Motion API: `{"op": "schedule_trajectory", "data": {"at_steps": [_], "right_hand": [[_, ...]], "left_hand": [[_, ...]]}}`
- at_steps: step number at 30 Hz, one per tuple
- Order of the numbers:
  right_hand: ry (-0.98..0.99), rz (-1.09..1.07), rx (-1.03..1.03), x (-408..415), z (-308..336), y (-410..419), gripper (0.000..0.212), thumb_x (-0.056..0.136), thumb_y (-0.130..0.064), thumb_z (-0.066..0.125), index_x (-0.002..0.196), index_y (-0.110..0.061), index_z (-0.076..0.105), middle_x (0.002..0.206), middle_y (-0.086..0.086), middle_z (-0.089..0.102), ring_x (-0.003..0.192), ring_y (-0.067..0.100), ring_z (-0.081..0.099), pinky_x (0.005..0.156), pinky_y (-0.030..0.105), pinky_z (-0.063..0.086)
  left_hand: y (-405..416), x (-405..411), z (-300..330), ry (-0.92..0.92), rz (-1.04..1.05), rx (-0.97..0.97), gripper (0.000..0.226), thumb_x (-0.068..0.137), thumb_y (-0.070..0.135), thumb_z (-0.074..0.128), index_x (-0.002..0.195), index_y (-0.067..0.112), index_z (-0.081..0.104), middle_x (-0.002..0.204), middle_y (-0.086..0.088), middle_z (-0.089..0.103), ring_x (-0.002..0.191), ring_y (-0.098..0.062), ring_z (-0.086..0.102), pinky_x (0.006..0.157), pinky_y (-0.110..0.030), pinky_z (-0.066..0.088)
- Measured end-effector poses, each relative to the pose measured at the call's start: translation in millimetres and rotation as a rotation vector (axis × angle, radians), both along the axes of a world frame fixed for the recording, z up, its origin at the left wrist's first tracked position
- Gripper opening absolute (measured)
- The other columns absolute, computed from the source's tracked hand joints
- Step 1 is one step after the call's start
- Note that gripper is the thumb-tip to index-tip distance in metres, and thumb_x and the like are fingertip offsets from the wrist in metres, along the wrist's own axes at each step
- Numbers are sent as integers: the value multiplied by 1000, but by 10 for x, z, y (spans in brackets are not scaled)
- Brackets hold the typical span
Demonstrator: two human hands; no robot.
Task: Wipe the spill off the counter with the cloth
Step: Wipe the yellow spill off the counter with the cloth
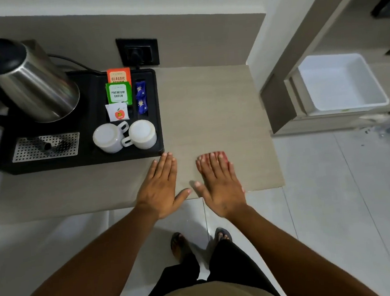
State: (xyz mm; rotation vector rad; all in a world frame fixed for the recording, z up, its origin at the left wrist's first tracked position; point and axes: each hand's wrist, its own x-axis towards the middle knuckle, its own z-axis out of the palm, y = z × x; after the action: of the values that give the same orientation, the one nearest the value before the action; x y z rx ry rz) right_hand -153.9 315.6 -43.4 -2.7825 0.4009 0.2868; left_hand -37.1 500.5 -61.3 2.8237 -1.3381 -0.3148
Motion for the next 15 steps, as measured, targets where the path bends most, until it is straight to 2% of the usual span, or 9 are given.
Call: {"op": "schedule_trajectory", "data": {"at_steps": [5,8,11,13,15], "right_hand": [[10,-137,-19,-283,27,-851,69,98,-68,0,158,-37,-14,169,4,-14,154,25,-20,125,54,1],[11,-245,-11,105,58,-1288,78,96,-70,-3,160,-27,-7,169,7,-14,153,27,-20,124,54,-2],[16,-312,11,700,98,-1384,81,94,-69,-1,161,-24,-3,169,11,-12,153,30,-19,124,53,-5],[25,-222,-2,940,94,-1265,77,96,-68,3,161,-26,-4,169,12,-12,153,31,-20,124,53,-7],[5,-8,-20,894,74,-1068,76,98,-68,9,161,-27,-5,169,10,-11,153,31,-20,124,51,-6]], "left_hand": [[-29,91,25,7,-107,29,100,96,75,8,160,-1,-4,171,-21,-6,158,-32,-12,129,-48,0],[-76,118,52,22,-106,53,102,94,76,8,159,-1,-8,170,-20,-11,157,-31,-17,129,-49,1],[-174,132,77,52,-83,34,105,93,78,12,160,-2,-6,170,-21,-10,158,-32,-15,129,-49,3],[-241,154,83,65,-66,-4,106,93,78,18,160,-2,-2,171,-21,-7,158,-31,-12,129,-48,4],[-273,155,76,70,-56,-39,106,94,77,26,160,-2,2,171,-21,-1,159,-32,-8,129,-49,6]]}}
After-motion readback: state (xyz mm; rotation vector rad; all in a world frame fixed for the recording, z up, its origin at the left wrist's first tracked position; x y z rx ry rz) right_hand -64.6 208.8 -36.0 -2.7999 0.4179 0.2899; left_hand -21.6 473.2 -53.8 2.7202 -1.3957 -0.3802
